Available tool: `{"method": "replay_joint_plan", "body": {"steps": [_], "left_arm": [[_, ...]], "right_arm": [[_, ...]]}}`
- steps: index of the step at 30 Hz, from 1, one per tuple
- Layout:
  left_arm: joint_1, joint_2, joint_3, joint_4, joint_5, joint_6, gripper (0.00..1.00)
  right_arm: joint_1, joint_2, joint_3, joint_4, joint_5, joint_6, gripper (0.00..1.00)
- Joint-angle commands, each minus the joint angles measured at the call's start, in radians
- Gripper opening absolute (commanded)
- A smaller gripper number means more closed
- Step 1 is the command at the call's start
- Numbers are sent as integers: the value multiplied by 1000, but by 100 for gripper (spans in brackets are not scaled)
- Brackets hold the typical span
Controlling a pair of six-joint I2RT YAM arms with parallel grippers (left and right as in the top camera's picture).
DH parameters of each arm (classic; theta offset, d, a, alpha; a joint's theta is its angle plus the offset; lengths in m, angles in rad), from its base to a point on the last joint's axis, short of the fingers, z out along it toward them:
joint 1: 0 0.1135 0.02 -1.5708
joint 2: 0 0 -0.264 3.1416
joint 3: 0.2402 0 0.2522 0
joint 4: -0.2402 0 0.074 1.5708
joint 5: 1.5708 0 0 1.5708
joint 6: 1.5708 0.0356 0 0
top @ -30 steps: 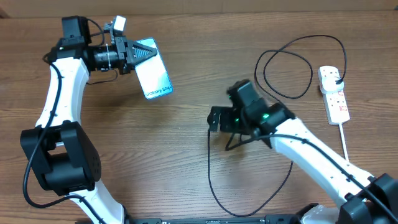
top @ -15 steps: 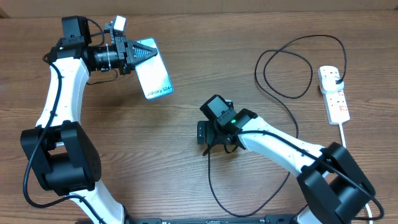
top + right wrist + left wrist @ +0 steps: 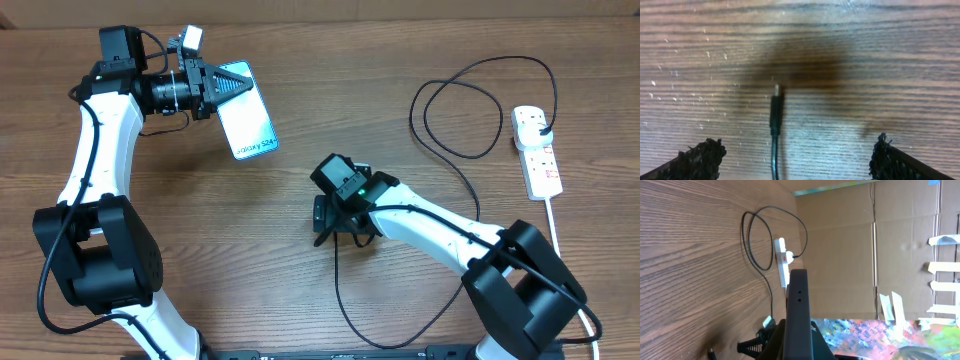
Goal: Plug charger to phone and switch on socket
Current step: 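Lower the right gripper onto the black cable's connector end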
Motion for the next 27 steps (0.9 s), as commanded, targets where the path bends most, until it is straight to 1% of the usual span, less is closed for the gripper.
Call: {"method": "replay_joint_plan", "body": {"steps": [1, 10, 14, 15, 16, 17, 19, 20, 23, 24, 25, 26, 27], "left_arm": [[-1, 5, 7, 1, 26, -3, 4], [-1, 5, 7, 1, 26, -3, 4], [-1, 5, 7, 1, 26, -3, 5], [-1, 5, 7, 1, 26, -3, 4], [-1, 5, 7, 1, 26, -3, 4], [-1, 5, 7, 1, 26, -3, 4], [-1, 5, 6, 1, 26, -3, 5], [-1, 5, 7, 1, 26, -3, 4], [-1, 5, 7, 1, 25, -3, 4], [-1, 5, 7, 1, 25, -3, 4], [-1, 5, 7, 1, 25, -3, 4], [-1, 5, 7, 1, 25, -3, 4], [-1, 5, 6, 1, 25, -3, 5]], "right_arm": [[6, 48, 64, -32, 40, 55, 96], [6, 178, 193, -150, 39, 77, 96], [6, 189, 198, -156, 31, 77, 83], [6, 189, 198, -158, 31, 77, 79], [6, 189, 198, -159, 31, 77, 73], [6, 189, 198, -161, 31, 78, 65], [6, 189, 198, -164, 31, 77, 47], [6, 189, 198, -165, 31, 77, 43], [6, 189, 198, -165, 31, 77, 25], [6, 189, 198, -166, 31, 77, 20], [6, 189, 198, -166, 31, 78, 10], [6, 189, 198, -166, 25, 78, 6], [6, 189, 198, -166, 14, 77, 4]]}}
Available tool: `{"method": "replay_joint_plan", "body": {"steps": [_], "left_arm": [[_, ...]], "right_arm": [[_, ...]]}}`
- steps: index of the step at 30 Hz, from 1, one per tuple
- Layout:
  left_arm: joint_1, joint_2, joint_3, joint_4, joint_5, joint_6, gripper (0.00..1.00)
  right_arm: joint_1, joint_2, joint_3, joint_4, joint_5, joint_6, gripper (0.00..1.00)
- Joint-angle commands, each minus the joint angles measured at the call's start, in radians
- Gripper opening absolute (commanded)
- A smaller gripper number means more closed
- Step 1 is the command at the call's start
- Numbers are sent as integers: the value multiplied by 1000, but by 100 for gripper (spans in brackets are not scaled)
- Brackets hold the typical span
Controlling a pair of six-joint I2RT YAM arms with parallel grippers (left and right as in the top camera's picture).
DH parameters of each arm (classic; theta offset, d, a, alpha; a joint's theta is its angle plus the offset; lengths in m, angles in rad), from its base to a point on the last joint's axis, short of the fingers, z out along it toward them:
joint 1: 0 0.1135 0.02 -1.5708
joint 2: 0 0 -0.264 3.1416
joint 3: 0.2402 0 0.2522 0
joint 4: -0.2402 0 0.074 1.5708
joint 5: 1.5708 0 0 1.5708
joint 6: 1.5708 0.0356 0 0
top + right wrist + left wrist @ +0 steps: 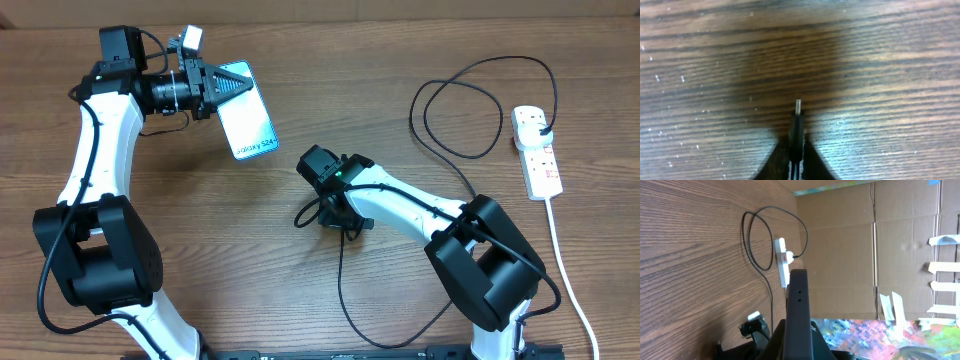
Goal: Plug charger to phone and switch on socket
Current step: 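Lower the right gripper onto the black cable's connector end, then grasp the connector and lift it toward the phone's bottom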
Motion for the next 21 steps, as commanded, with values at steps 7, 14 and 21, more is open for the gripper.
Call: {"method": "replay_joint_plan", "body": {"steps": [7, 14, 21], "left_arm": [[-1, 5, 7, -3, 13, -4, 5], [-1, 5, 7, -3, 13, -27, 4], [-1, 5, 7, 2, 16, -55, 5]], "right_arm": [[6, 14, 23, -10, -10, 0, 4], [-61, 14, 48, -21, -199, -110, 4], [-269, 14, 51, 84, -805, -391, 4]]}}
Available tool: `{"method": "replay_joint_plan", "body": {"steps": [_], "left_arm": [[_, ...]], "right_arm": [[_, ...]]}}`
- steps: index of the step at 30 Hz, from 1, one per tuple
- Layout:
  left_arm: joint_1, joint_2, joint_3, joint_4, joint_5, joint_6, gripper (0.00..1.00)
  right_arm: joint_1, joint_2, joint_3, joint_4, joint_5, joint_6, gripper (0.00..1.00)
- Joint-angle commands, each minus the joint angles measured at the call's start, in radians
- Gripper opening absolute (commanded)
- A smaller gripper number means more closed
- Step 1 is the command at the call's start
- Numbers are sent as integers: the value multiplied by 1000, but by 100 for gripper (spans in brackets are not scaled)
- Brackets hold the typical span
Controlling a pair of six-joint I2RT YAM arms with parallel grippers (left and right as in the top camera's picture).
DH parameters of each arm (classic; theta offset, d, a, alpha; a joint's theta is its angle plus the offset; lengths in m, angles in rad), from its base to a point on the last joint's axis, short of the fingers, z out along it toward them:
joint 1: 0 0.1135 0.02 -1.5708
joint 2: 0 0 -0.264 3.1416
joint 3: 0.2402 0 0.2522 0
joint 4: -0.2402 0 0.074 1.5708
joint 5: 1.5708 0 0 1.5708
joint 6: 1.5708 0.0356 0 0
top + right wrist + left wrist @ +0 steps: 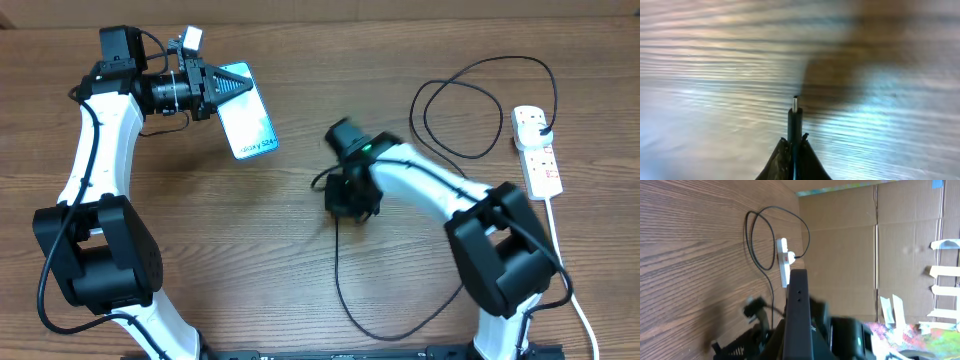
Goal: Plug charger to phone and switch on socket
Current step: 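Grasp the connector and lift it toward the phone's bottom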
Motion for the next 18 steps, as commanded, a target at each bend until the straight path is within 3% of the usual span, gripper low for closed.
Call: {"method": "replay_joint_plan", "body": {"steps": [1, 3, 6, 18], "left_arm": [[0, 5, 7, 10, 37, -37, 5], [0, 5, 7, 36, 82, -38, 4], [-2, 5, 7, 77, 99, -89, 5], [-23, 5, 7, 468, 128, -462, 4]], "right_arm": [[-105, 14, 24, 54, -435, -204, 4], [-172, 14, 24, 148, -735, -342, 4], [-196, 14, 24, 232, -938, -420, 4], [-196, 14, 24, 525, -1176, -406, 4]]}}
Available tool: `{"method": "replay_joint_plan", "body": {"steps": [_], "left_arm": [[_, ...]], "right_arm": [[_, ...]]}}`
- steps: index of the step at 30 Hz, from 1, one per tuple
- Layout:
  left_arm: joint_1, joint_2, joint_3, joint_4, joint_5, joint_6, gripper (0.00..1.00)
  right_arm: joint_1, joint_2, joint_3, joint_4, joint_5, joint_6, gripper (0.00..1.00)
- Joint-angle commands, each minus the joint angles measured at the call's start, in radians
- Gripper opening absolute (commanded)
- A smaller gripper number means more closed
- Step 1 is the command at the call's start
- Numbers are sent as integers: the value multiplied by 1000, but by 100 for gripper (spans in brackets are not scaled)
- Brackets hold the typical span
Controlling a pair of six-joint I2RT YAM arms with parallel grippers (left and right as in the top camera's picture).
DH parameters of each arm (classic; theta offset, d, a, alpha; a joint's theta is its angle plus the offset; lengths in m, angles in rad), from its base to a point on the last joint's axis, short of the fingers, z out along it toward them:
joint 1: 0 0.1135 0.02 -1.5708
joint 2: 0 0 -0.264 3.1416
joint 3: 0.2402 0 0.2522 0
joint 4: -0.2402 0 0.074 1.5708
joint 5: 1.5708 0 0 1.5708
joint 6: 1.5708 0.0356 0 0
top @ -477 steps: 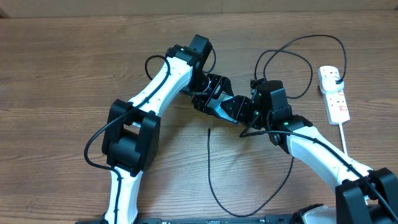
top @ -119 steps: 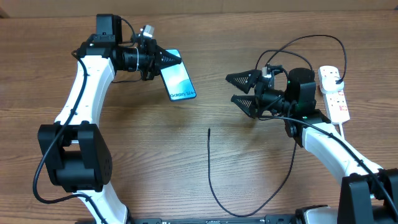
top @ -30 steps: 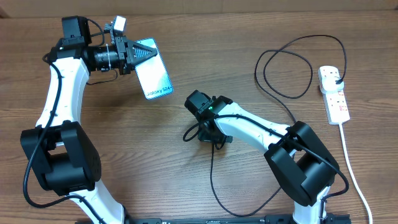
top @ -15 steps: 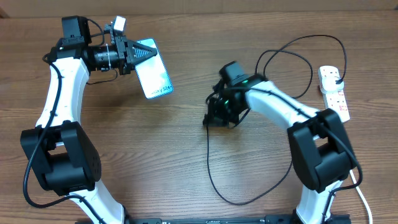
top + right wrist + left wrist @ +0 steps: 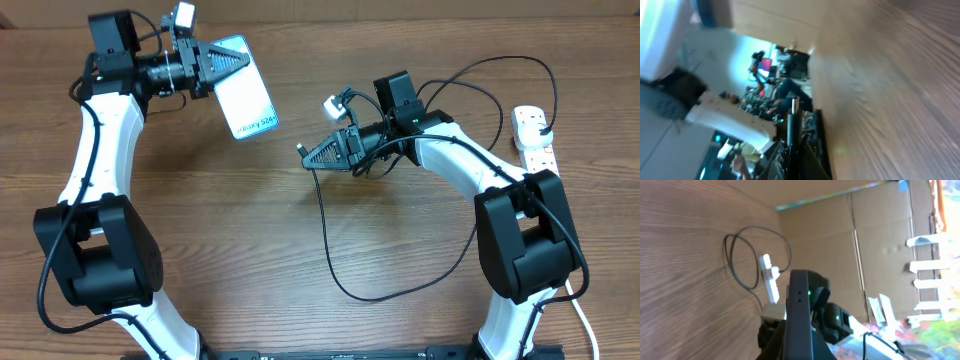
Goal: Plug charger to phone and switch on socket
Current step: 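Grasp the connector and lift it toward the phone's bottom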
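The phone (image 5: 247, 99), white-backed with a blue rim, hangs tilted above the table's far left, with my left gripper (image 5: 228, 66) shut on its top end. From the left wrist it shows edge-on as a dark bar (image 5: 799, 311). My right gripper (image 5: 312, 156) points left toward the phone, shut on the black charger plug (image 5: 794, 119), whose metal tip (image 5: 300, 152) sticks out, a gap short of the phone's lower end. The black cable (image 5: 326, 232) loops down and back to the white power strip (image 5: 535, 142) at the right edge.
The cable makes a second loop (image 5: 462, 105) on the table near the power strip (image 5: 770, 276). Cardboard walls (image 5: 840, 245) close the far side. The cable's lower loop (image 5: 380, 295) lies near the front centre.
My right gripper, which was low over the table centre pointing down, is now higher, farther back, and turned sideways with the plug aimed at the phone. The left gripper and phone shifted slightly farther back.
First my right gripper stood open over the plug lying on the table, while the left held the phone up. Then it was shut on the plug. Afterwards it held the plug farther right, still pointing down. Now the plug is raised and faces the phone.
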Motion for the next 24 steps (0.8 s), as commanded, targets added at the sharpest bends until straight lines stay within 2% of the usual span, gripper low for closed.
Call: {"method": "replay_joint_plan", "body": {"steps": [1, 4, 9, 13, 14, 21, 24], "left_arm": [[-22, 5, 13, 109, 47, -209, 5], [-32, 5, 13, 211, 23, -306, 4], [-48, 5, 13, 384, -34, -460, 4], [-66, 5, 13, 478, -100, -552, 5], [-71, 5, 13, 493, -135, -575, 5], [-77, 5, 13, 555, -184, -598, 5], [-77, 5, 13, 589, -183, -598, 5]], "right_arm": [[2, 9, 18, 42, -112, -12, 4], [0, 9, 18, 89, -112, 27, 4], [-6, 9, 18, 254, -110, 188, 4], [-7, 9, 18, 461, -60, 416, 4], [-7, 9, 18, 546, -15, 525, 4], [-11, 9, 18, 856, 84, 860, 4], [-11, 9, 18, 961, 96, 959, 4]]}}
